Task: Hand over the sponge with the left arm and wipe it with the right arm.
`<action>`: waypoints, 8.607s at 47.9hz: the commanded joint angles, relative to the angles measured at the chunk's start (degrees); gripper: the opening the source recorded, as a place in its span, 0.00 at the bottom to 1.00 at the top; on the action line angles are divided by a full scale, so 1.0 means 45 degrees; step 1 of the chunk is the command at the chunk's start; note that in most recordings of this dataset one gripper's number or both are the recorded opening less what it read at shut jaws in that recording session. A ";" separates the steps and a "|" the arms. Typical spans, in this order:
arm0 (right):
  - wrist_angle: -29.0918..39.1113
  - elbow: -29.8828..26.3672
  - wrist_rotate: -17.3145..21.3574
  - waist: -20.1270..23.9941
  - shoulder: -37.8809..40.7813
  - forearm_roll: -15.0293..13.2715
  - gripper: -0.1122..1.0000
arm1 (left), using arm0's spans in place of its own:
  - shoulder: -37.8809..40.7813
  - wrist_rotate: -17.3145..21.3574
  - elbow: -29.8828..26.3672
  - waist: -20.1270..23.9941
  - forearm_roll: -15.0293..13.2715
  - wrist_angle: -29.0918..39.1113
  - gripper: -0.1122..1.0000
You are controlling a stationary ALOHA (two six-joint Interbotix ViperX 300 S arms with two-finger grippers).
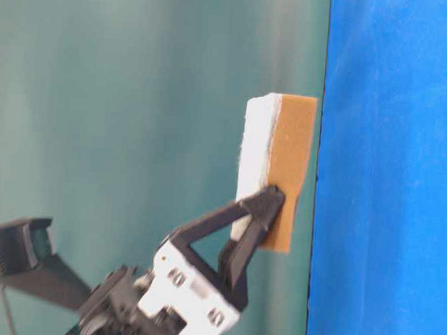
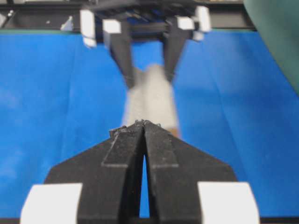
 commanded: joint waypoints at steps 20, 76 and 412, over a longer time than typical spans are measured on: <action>-0.0156 -0.0645 0.0195 0.0195 0.0625 0.0117 0.10 | -0.0371 -0.0781 -0.0020 -0.0977 -0.0020 -0.0527 0.46; -0.0547 -0.5098 0.1113 0.1191 0.8809 0.0254 0.77 | -0.0332 -0.0703 0.0059 -0.0781 -0.0020 -0.0547 0.46; 0.0898 -0.5430 0.3379 -0.0957 1.2656 -0.3984 0.23 | -0.3867 -0.0332 0.3398 -0.1191 0.0000 -0.1836 0.91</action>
